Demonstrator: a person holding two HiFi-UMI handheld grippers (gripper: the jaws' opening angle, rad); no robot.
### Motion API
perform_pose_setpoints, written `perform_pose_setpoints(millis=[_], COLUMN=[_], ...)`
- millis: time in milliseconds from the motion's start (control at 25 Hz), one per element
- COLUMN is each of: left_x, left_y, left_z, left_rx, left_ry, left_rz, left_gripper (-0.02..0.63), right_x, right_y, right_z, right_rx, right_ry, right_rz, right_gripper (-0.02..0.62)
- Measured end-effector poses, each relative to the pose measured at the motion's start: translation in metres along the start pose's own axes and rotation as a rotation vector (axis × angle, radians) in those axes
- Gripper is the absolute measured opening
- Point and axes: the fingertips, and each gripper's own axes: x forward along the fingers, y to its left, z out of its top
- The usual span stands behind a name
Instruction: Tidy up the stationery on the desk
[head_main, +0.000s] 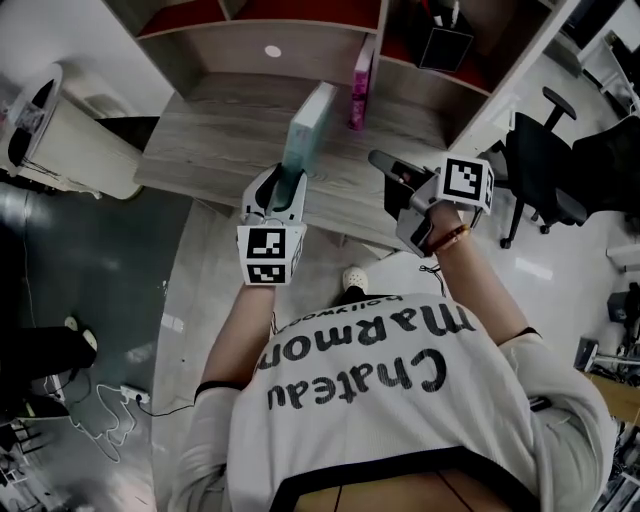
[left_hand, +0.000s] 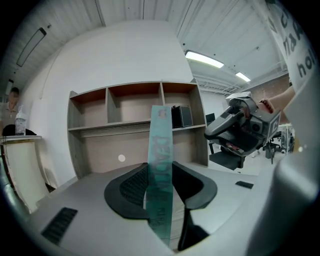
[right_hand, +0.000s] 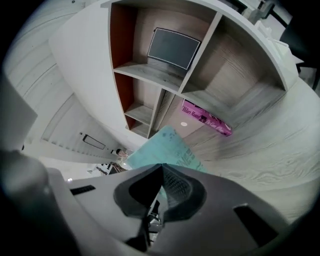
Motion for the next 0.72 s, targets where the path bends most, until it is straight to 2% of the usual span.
perform_pose_setpoints(millis=[160,360,720], left_x=[0.026,0.070,0.115], left_y=[0.008,0.009,0.010], left_z=[0.004,0.006,0.002], left_rx=[-0.037,-0.089,-0.105], left_ry=[-0.007,-0.005,-0.023], left_rz=[0.011,0.012,-0.006], left_gripper=[0.156,0.156,0.156], right_x=[0.010,0.013,0.011], right_y=[-0.011,-0.034,-0.059], right_z=[0.021,0.062,0.089], right_rx=[-0.075,-0.071,-0.081], right_ry=[0.019,0.009,-0.010], right_rz=[-0.047,-0.049,-0.093], right_gripper=[0.013,0.012,0.012])
